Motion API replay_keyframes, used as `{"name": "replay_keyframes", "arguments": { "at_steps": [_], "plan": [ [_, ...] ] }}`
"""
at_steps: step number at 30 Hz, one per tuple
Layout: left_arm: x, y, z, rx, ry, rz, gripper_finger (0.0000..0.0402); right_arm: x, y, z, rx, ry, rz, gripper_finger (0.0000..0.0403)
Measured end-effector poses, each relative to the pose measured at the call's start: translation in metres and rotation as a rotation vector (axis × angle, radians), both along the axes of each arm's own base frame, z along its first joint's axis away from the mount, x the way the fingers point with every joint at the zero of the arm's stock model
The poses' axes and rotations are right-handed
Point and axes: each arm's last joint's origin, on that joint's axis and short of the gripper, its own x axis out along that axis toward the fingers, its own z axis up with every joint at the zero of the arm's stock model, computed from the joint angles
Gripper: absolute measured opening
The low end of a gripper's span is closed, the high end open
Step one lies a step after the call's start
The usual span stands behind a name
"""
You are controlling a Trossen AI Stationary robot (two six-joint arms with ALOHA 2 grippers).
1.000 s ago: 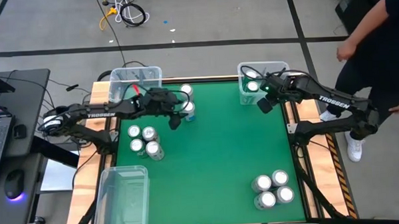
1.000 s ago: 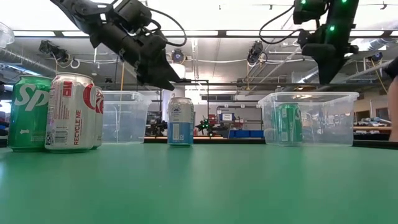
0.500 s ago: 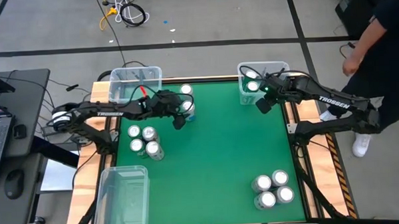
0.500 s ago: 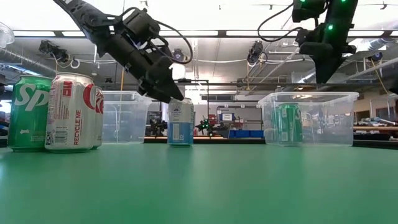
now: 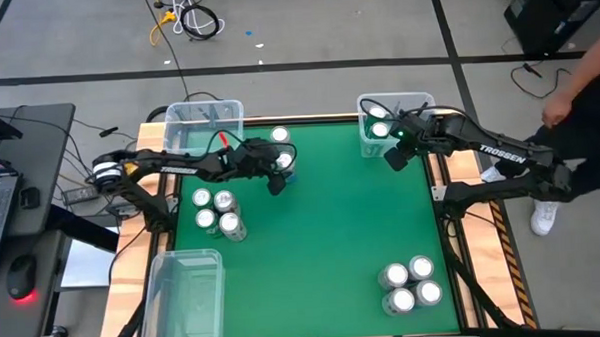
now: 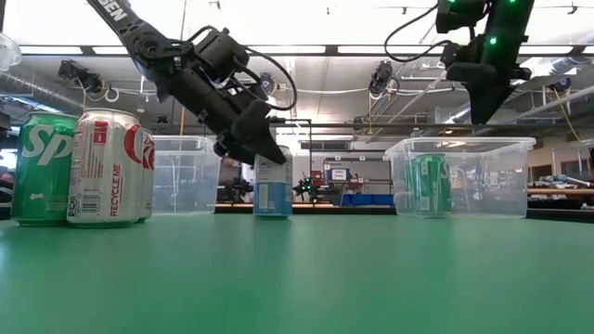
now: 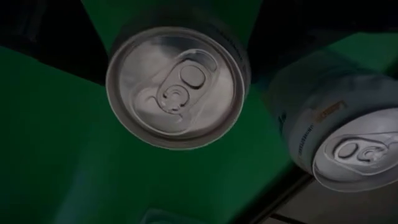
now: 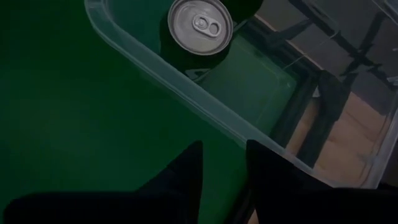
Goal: Sort soda cans
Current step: Put the blue white soda can into the top left transparent bin
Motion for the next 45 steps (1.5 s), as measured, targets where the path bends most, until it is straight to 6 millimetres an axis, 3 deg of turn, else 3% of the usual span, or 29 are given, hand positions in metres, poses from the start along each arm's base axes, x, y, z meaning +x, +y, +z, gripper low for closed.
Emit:
{"name": "replay_keyframes", "arguments": {
  "at_steps": [8, 14, 19, 24, 33, 39, 45],
  "plan": [
    [0.004, -0.003, 0.000, -0.009, -0.034, -0.007, 0.0293, 0.000, 0.000, 0.000, -0.002, -0.003, 0.000, 0.0110],
    [0.008, -0.006, 0.014, -0.026, -0.111, -0.042, 0.0289, 0.000, 0.000, 0.000, -0.001, -0.003, 0.000, 0.0110],
    [0.005, -0.007, 0.040, -0.013, -0.136, -0.058, 0.0289, 0.000, 0.000, 0.000, -0.002, -0.003, 0.000, 0.0110],
    [-0.006, -0.009, 0.084, 0.050, -0.144, -0.058, 0.0289, 0.000, 0.000, 0.000, -0.001, -0.002, 0.000, 0.0110],
    [-0.057, -0.010, 0.156, 0.193, -0.084, 0.136, 0.0289, 0.000, 0.000, 0.000, -0.002, -0.003, 0.000, 0.0110],
    [-0.105, -0.004, 0.175, 0.193, -0.062, 0.311, 0.0289, 0.001, -0.001, 0.001, -0.009, -0.016, 0.000, 0.0109],
    [-0.141, 0.005, 0.176, 0.178, -0.012, 0.471, 0.0289, 0.008, -0.002, 0.003, -0.044, -0.073, 0.023, 0.0109]
  ]
}}
